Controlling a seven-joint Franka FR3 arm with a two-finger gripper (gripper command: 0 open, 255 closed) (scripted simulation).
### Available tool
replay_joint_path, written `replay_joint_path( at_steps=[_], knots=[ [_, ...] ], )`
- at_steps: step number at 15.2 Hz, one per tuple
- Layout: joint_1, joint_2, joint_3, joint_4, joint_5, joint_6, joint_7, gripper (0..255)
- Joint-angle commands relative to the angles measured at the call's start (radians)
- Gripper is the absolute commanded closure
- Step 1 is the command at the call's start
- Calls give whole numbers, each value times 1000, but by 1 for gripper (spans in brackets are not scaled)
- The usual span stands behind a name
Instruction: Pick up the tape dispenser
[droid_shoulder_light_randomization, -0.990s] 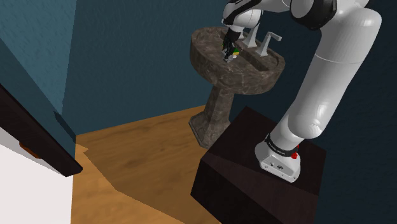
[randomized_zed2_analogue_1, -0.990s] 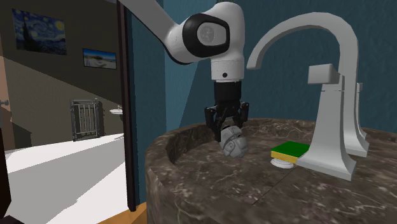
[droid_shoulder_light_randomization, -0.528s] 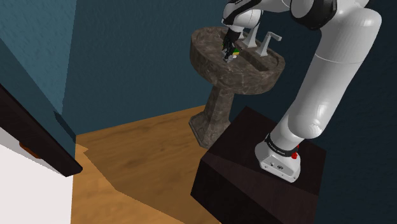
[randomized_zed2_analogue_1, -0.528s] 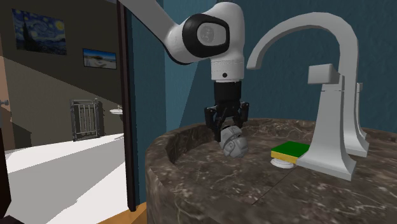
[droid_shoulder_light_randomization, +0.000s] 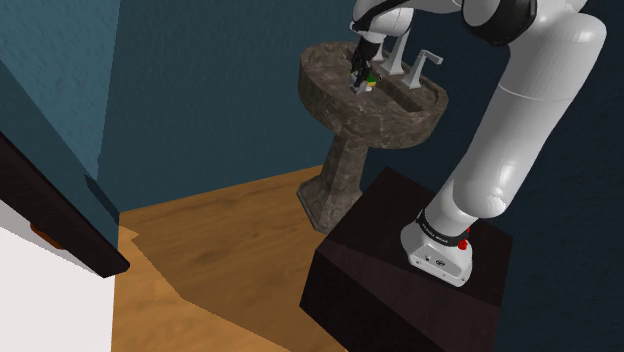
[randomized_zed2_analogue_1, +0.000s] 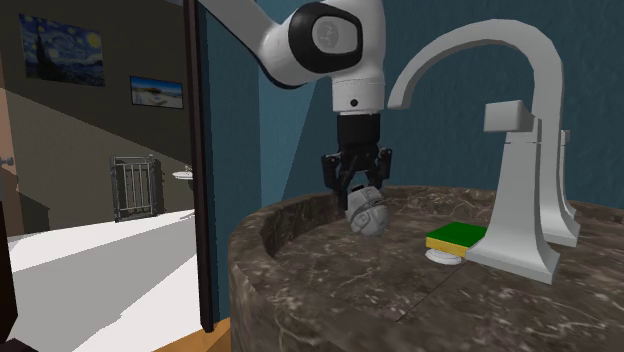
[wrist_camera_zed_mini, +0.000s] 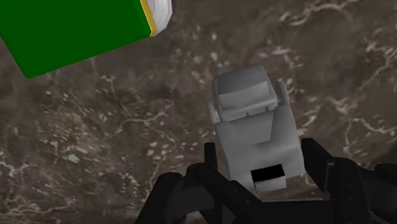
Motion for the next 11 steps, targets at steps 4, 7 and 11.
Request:
replay_joint_path(
  at_steps=[4,7,11],
  knots=[
    [7,-34,-8,33,-32,-58,25,255],
    [10,-49,-10,57,-47,-94,37,255],
    [11,-59,-12,76,-56,-120,44,255]
  ],
)
